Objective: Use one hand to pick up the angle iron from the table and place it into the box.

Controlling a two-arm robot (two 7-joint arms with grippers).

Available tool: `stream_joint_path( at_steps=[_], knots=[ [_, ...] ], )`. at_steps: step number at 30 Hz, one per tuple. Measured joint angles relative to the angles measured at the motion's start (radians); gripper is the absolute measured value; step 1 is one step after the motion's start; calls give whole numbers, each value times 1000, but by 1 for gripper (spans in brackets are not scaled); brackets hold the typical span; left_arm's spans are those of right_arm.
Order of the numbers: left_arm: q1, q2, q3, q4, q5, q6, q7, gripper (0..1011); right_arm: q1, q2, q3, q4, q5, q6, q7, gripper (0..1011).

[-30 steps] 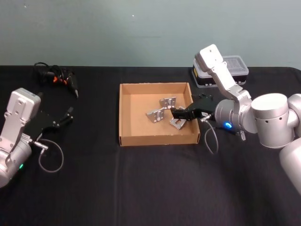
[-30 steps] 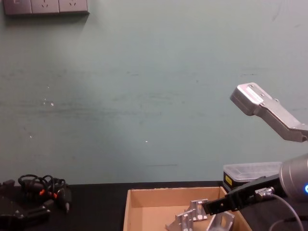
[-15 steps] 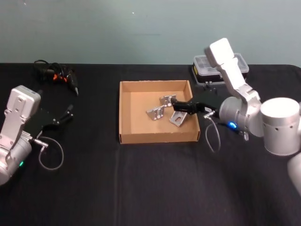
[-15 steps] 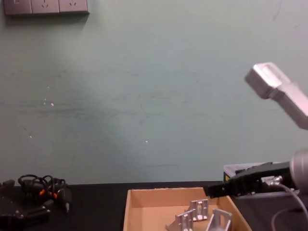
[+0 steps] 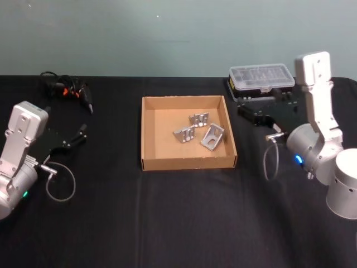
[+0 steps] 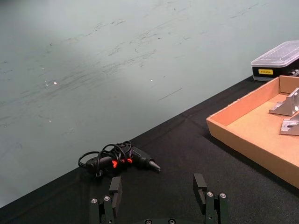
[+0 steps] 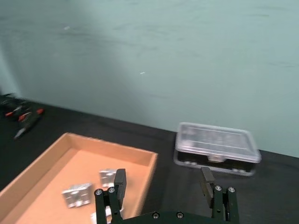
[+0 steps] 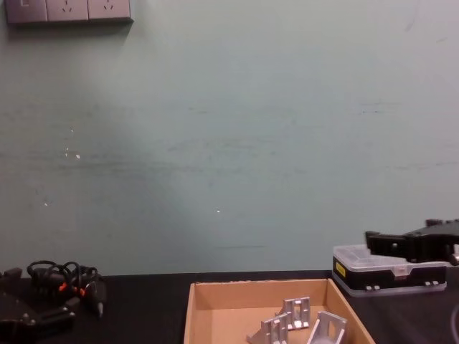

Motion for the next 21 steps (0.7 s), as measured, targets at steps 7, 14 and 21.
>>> stream_joint_path(
  at_steps=[7,14,21],
  knots=[
    [0,0,0,0,0,0,0,1000,-38,-40,39,14,-28,-68,-65,1000],
    [0,0,0,0,0,0,0,1000,-63,-86,64,47,-61,-94,-134,1000],
    [0,0,0,0,0,0,0,1000,-68,-110,75,64,-86,-97,-151,1000]
  ],
)
